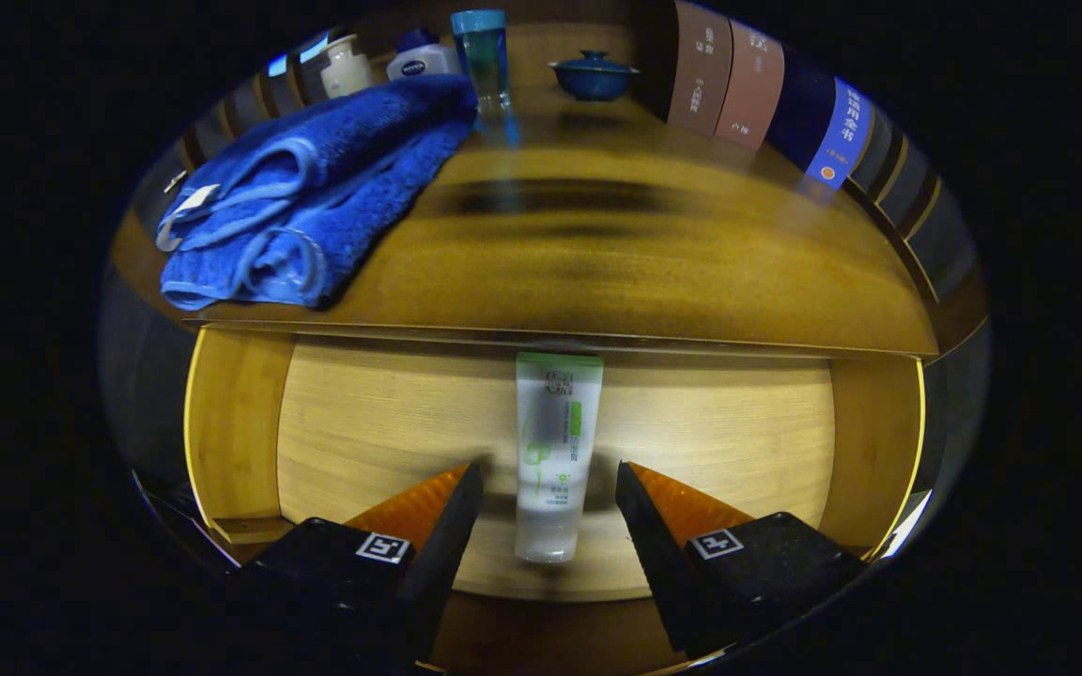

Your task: Pull open the drawer, take out the items inside it, and place them on the countertop above the cabinet.

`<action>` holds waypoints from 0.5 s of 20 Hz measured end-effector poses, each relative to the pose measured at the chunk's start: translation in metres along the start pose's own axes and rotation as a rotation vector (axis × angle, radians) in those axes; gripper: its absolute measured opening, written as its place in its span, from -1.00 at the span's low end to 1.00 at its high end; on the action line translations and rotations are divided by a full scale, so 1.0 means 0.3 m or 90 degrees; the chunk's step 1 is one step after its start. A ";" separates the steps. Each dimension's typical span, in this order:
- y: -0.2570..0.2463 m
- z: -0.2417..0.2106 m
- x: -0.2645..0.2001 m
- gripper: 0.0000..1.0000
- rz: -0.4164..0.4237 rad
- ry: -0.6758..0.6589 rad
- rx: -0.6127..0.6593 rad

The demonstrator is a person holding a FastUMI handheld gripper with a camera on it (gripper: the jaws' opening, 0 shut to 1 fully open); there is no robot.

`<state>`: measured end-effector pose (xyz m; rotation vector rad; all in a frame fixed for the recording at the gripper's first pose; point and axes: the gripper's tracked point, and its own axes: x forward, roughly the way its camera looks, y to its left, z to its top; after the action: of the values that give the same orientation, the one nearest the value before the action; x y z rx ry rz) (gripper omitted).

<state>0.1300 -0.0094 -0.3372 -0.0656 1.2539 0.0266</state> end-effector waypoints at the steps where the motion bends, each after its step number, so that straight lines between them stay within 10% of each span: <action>1: -0.009 -0.008 0.013 0.84 -0.006 0.016 0.006; 10: -0.065 -0.030 0.097 0.65 -0.027 0.115 0.020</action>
<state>0.1317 -0.0299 -0.3671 -0.0683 1.4324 -0.0359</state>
